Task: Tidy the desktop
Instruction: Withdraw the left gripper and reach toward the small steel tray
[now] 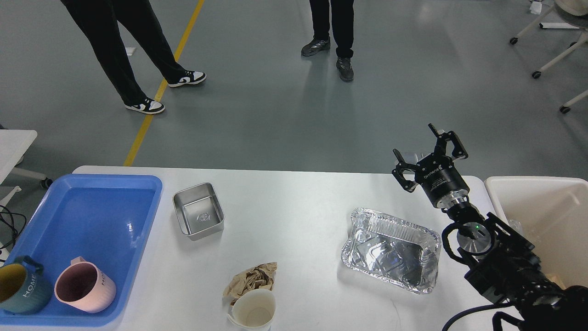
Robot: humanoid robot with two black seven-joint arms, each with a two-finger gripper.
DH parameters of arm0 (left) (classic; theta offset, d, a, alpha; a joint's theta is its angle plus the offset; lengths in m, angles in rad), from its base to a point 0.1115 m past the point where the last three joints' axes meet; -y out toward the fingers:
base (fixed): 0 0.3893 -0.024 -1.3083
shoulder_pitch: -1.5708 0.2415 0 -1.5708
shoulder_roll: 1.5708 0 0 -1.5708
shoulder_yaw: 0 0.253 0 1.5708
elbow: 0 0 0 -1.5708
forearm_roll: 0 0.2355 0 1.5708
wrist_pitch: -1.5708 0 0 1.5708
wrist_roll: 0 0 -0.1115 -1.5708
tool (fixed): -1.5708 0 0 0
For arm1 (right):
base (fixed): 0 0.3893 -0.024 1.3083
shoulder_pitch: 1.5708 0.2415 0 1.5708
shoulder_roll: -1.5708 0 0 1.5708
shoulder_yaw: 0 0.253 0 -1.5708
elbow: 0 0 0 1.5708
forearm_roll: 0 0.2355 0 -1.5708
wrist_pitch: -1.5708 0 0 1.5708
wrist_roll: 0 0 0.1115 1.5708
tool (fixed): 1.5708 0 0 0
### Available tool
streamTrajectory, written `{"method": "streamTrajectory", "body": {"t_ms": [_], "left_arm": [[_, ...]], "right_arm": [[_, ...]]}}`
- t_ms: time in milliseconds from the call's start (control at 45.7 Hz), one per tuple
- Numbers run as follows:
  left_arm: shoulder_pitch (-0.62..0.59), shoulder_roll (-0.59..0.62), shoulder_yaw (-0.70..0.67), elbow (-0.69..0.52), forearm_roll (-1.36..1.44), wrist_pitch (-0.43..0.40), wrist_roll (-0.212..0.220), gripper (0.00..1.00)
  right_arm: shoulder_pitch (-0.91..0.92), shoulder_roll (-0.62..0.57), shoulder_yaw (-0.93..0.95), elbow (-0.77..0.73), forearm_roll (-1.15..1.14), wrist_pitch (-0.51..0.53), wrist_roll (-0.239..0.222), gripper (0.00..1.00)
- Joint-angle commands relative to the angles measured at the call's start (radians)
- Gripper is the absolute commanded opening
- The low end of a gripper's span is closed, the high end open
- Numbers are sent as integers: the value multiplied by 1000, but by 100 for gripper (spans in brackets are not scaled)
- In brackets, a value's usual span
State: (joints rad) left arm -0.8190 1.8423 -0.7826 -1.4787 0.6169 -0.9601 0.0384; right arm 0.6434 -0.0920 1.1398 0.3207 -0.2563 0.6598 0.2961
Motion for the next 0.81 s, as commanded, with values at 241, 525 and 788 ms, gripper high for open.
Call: {"method": "streamTrajectory", "body": {"t_ms": [241, 525, 788], "left_arm": [[6, -351, 212, -22, 147, 230, 172, 95], [63, -866, 376, 170, 487, 594, 225, 93], [93, -1136, 411, 371, 575, 724, 229, 91]], "right_arm": [[-1, 11, -2, 18, -1, 1, 0, 100], [-13, 11, -6, 50, -6, 3, 0, 100], [-25, 9, -6, 51, -35, 4, 0, 100]]}}
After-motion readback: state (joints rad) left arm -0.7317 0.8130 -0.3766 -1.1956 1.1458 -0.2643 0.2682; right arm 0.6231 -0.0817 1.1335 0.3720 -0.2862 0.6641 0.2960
